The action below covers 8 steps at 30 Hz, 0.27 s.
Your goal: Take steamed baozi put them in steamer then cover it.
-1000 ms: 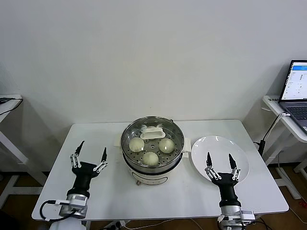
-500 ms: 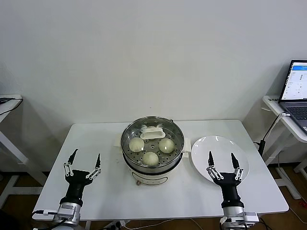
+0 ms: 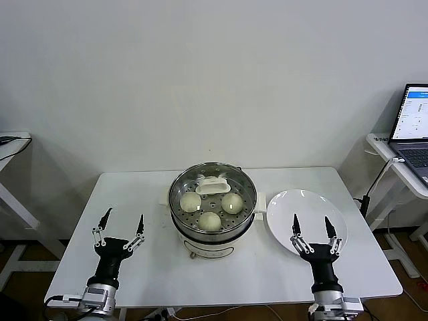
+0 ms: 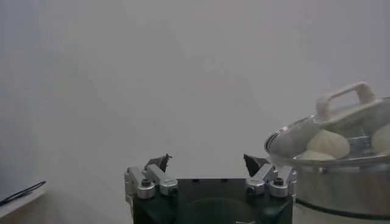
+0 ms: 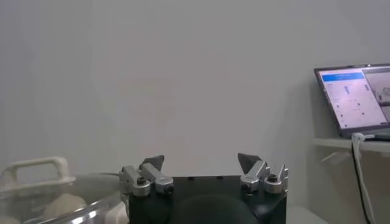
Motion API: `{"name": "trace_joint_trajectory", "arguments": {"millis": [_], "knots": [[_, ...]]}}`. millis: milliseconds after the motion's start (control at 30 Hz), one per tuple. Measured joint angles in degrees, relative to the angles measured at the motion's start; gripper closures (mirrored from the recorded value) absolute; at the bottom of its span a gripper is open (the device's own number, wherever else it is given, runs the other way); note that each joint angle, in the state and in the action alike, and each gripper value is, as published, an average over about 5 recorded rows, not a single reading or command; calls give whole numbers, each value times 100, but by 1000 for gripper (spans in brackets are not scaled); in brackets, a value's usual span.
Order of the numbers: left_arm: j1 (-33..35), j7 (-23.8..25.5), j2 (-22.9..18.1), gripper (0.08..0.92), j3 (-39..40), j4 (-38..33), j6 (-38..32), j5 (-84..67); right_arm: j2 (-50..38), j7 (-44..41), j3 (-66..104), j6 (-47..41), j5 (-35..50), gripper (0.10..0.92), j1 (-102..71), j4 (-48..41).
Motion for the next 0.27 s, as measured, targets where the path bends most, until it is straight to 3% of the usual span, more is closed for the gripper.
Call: {"name": "trace_joint_trajectory", "arguments": {"millis": [267], "knots": [[17, 0, -44, 177, 92, -4, -4, 12, 3, 6, 58, -98, 12, 203, -52, 12]]}}
